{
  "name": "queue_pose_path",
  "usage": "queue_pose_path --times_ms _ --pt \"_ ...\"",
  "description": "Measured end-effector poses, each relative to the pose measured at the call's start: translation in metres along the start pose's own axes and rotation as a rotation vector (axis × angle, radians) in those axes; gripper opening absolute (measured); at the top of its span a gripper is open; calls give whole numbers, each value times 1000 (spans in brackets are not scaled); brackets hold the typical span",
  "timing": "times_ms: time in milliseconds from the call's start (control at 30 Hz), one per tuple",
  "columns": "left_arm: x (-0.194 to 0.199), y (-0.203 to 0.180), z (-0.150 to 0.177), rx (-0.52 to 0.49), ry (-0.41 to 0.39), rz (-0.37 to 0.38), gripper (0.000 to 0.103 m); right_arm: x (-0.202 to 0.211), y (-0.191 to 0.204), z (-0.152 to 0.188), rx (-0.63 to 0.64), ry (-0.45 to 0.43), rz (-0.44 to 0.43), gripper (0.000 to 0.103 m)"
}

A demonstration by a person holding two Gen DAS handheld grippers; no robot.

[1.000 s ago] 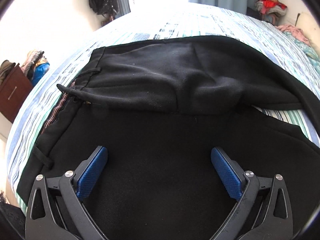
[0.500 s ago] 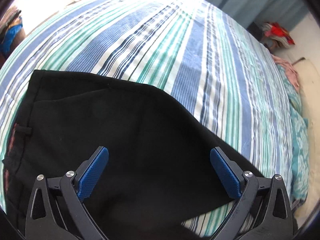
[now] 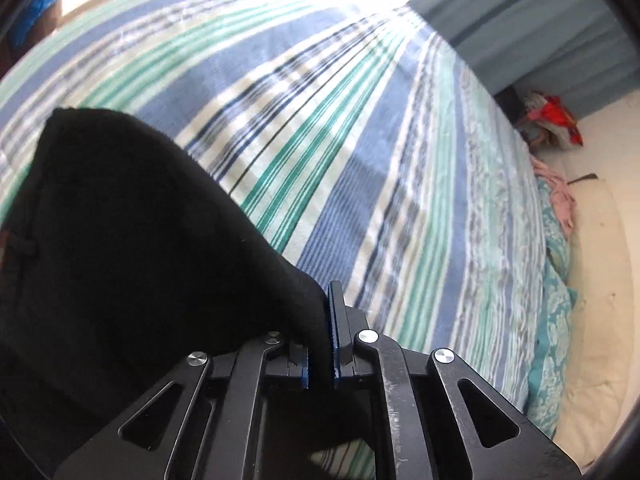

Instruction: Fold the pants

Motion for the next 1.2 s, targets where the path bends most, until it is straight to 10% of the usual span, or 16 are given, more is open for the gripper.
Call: queue_pose_path --times_ms 167,400,1200 --pt "111 -11 85 -212 -113 -34 11 3 -24 -27 -37 -10 2 5" --pt "76 69 234 -159 97 -191 10 -29 -127 15 -2 217 316 5" --pt "57 41 252 -320 110 -279 13 -40 -182 52 81 335 542 6"
Point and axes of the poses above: each gripper's, at about its wrist camera, not at the fingertips, and x roughly against the way its jaws point, y to its left, z to its underside, the point moved 5 cm from there along -x, roughly the way its jaws point, and after that the axes turned 11 degrees about z, right-handed, at the moved point
